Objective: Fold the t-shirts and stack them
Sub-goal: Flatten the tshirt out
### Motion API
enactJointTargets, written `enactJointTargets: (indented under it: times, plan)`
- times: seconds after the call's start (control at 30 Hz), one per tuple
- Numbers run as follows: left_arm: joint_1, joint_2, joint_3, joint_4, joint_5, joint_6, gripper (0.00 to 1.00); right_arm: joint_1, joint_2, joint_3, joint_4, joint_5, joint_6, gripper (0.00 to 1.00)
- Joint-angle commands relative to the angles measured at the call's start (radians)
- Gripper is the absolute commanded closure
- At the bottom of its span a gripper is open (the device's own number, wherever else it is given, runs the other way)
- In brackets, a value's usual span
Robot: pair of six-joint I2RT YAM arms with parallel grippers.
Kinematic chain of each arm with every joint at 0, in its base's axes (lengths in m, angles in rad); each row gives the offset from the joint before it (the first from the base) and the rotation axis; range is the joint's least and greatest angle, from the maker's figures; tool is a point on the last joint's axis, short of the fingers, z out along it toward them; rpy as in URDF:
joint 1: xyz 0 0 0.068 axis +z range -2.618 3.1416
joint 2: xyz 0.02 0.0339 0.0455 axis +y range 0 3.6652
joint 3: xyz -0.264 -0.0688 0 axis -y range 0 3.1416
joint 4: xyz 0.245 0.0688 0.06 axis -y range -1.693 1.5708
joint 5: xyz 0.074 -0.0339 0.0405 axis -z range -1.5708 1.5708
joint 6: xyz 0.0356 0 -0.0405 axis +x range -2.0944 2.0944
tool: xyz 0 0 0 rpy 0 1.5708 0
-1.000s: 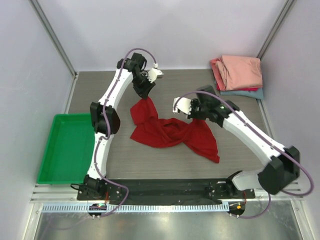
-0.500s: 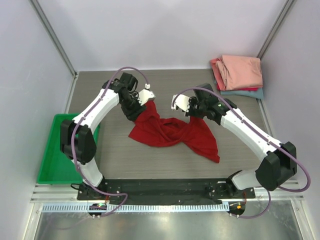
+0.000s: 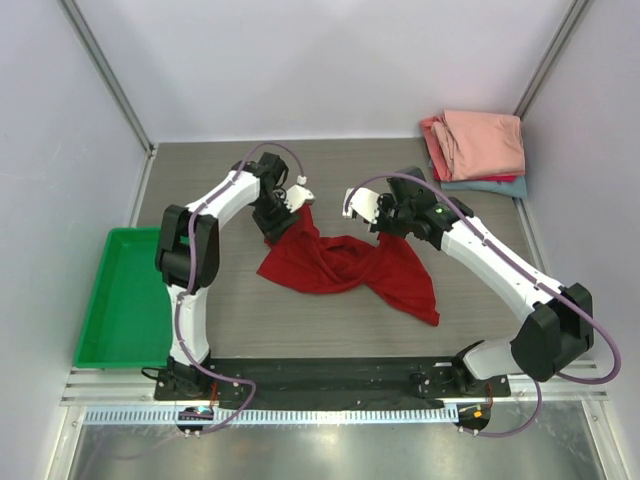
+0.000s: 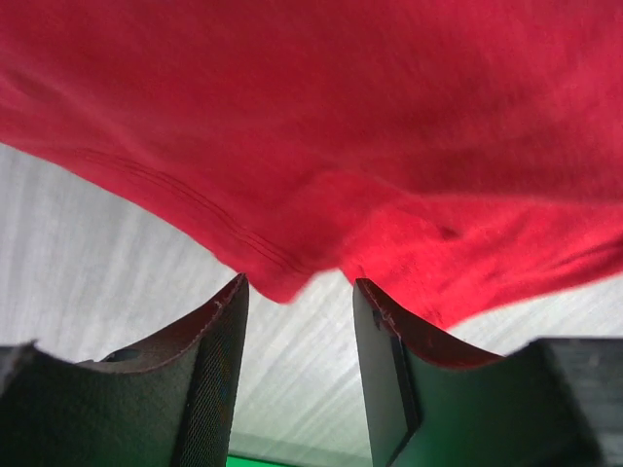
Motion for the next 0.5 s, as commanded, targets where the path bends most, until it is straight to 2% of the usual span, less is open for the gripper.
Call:
enactJointTargets:
  times: [0.0, 0.23, 0.47]
  plan:
    - [0.002, 0.005, 0.060, 0.033, -0.005, -0.011, 0.52, -0.002, -0.014, 0.030, 0.028, -0.004, 0.013, 0.99]
    - [0.003, 0.046, 0.071, 0.024, -0.016, -0.008, 0.56, -0.002, 0.000, 0.040, 0.028, -0.006, 0.012, 0.99]
    - [0.003, -0.001, 0.021, 0.024, -0.022, 0.006, 0.57, 0.000, -0.001, 0.030, 0.037, -0.006, 0.010, 0.99]
